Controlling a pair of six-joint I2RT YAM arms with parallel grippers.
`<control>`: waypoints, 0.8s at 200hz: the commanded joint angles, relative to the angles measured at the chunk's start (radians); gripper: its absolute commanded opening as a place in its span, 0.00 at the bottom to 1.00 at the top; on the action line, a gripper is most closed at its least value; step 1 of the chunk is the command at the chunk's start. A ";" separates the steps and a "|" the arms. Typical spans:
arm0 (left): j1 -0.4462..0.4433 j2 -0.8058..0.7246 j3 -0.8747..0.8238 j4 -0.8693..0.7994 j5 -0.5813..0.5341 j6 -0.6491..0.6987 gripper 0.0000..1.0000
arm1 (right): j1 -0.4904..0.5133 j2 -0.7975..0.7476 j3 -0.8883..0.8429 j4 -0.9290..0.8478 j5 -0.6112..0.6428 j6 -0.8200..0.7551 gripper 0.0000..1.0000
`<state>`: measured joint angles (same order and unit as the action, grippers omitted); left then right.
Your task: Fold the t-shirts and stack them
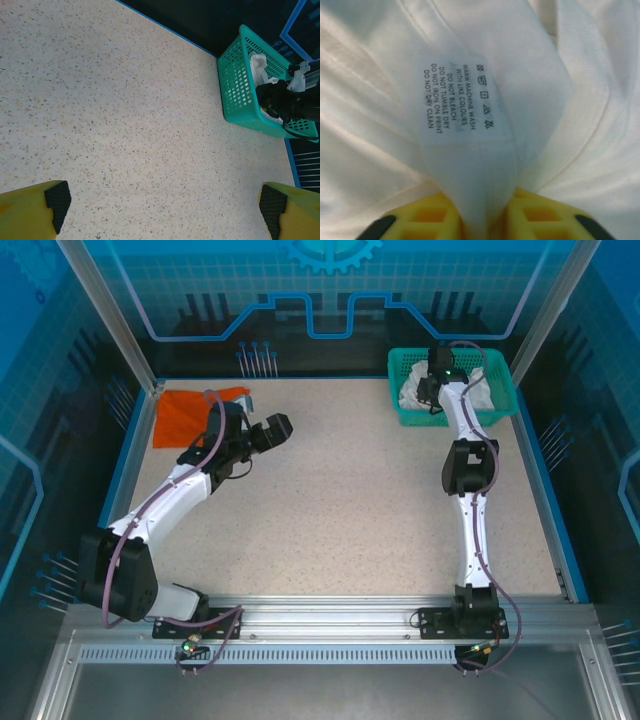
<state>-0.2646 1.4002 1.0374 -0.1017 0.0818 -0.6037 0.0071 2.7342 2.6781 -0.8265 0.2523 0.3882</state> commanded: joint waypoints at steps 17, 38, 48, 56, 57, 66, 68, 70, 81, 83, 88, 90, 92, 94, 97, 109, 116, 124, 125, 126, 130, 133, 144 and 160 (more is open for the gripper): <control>-0.021 0.005 0.040 -0.017 0.038 0.001 0.99 | 0.038 -0.151 0.000 0.090 0.067 -0.044 0.09; -0.027 0.002 0.042 -0.017 0.039 0.002 0.99 | 0.073 -0.291 -0.051 0.163 0.119 -0.059 0.04; -0.028 -0.001 0.044 -0.020 0.041 0.002 0.99 | 0.098 -0.350 -0.062 0.185 0.160 -0.080 0.04; -0.029 -0.004 0.045 -0.020 0.041 0.004 0.99 | 0.119 -0.398 -0.070 0.209 0.195 -0.105 0.03; -0.030 -0.005 0.045 -0.020 0.041 0.004 0.99 | 0.124 -0.400 -0.071 0.212 0.199 -0.108 0.03; -0.033 -0.010 0.046 -0.022 0.040 0.005 0.99 | 0.149 -0.466 -0.074 0.235 0.237 -0.140 0.03; -0.034 -0.011 0.046 -0.021 0.039 0.005 0.99 | 0.157 -0.476 -0.073 0.238 0.244 -0.148 0.03; -0.034 -0.013 0.047 -0.022 0.039 0.007 0.99 | 0.164 -0.488 -0.072 0.240 0.249 -0.154 0.03; -0.038 -0.021 0.047 -0.022 0.037 0.008 0.99 | 0.201 -0.556 -0.074 0.256 0.279 -0.191 0.03; -0.038 -0.023 0.047 -0.023 0.037 0.009 0.99 | 0.210 -0.569 -0.075 0.260 0.283 -0.200 0.03; -0.039 -0.028 0.048 -0.024 0.035 0.011 0.99 | 0.228 -0.605 -0.081 0.276 0.297 -0.224 0.03; -0.040 -0.029 0.047 -0.024 0.035 0.012 0.99 | 0.238 -0.620 -0.087 0.284 0.304 -0.234 0.03; -0.041 -0.031 0.047 -0.024 0.035 0.011 0.99 | 0.244 -0.632 -0.091 0.293 0.309 -0.243 0.02; -0.042 -0.032 0.047 -0.023 0.035 0.011 0.99 | 0.252 -0.646 -0.098 0.301 0.315 -0.250 0.02; -0.042 -0.035 0.047 -0.024 0.035 0.012 0.99 | 0.264 -0.666 -0.108 0.315 0.318 -0.264 0.02; -0.047 -0.048 0.049 -0.026 0.030 0.015 0.99 | 0.310 -0.751 -0.148 0.357 0.315 -0.295 0.02; -0.048 -0.057 0.049 -0.028 0.026 0.017 0.99 | 0.338 -0.799 -0.175 0.382 0.313 -0.315 0.02; -0.051 -0.068 0.047 -0.028 0.019 0.021 0.99 | 0.373 -0.851 -0.207 0.406 0.305 -0.341 0.02; -0.051 -0.070 0.047 -0.029 0.019 0.021 0.99 | 0.376 -0.856 -0.210 0.408 0.303 -0.342 0.02; -0.051 -0.071 0.047 -0.029 0.018 0.022 0.99 | 0.381 -0.865 -0.213 0.408 0.302 -0.343 0.02; -0.052 -0.078 0.046 -0.029 0.012 0.024 0.99 | 0.396 -0.888 -0.221 0.405 0.289 -0.345 0.02; -0.053 -0.082 0.046 -0.030 0.008 0.025 0.99 | 0.406 -0.903 -0.226 0.398 0.280 -0.345 0.02; -0.055 -0.104 0.043 -0.034 -0.011 0.030 0.99 | 0.448 -0.959 -0.247 0.370 0.233 -0.348 0.02; -0.055 -0.139 0.039 -0.046 -0.060 0.036 0.99 | 0.506 -1.027 -0.285 0.300 0.186 -0.336 0.03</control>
<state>-0.3088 1.3342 1.0470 -0.1265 0.0895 -0.5964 0.4553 1.7756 2.4504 -0.4927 0.4957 0.0887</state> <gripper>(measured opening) 0.989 0.065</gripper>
